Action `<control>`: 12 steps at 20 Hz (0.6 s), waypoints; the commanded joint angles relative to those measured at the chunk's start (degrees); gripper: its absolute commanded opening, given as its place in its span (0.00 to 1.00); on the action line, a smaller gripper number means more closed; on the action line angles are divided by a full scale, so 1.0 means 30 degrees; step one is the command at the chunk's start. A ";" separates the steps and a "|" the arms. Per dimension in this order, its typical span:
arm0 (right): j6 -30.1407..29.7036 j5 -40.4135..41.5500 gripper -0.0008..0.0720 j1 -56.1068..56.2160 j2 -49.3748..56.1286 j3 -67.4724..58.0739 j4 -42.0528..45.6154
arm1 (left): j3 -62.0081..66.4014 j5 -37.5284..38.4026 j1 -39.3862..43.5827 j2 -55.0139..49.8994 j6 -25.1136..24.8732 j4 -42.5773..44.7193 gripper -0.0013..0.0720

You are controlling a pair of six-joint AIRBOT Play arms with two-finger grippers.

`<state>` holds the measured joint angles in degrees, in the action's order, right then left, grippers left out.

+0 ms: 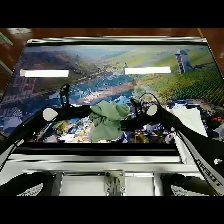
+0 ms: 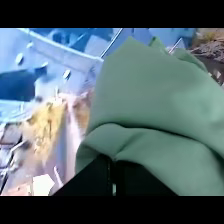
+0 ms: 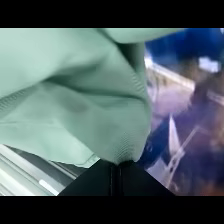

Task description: Fold the shirts.

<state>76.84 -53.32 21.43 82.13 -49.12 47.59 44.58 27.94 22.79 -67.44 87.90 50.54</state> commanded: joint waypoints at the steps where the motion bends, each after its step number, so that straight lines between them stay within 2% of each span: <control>1: -0.0525 -0.0248 0.09 0.0058 -0.0685 -0.2339 0.1785 | 0.1413 -0.0102 -0.0007 0.1224 -0.2506 0.0175 0.07; 3: -0.0350 -0.1282 0.09 0.0051 -0.2040 -0.4189 0.4670 | 0.2812 -0.0095 -0.0007 0.2295 -0.2645 0.1647 0.07; 6: 0.1282 -0.3045 0.09 0.0051 -0.4830 -0.7104 0.9945 | 0.5639 -0.0095 -0.0095 0.4422 -0.2572 0.4626 0.07; 7: 0.1712 -0.3373 0.09 0.0051 -0.6018 -0.8196 1.1468 | 0.6666 -0.0109 -0.0204 0.5158 -0.2579 0.4838 0.07; 9: 0.2215 -0.3075 0.09 0.0051 -0.8386 -1.0375 1.3304 | 0.8874 -0.0109 -0.0525 0.6586 -0.2572 0.4823 0.07; 12: 0.2579 -0.1027 0.09 0.0058 -1.1176 -1.3544 1.3784 | 1.1606 -0.0095 -0.0554 0.8371 -0.2565 0.4794 0.07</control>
<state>82.54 -60.23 21.54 56.31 -81.25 82.56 71.88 27.59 21.43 -47.35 80.42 63.42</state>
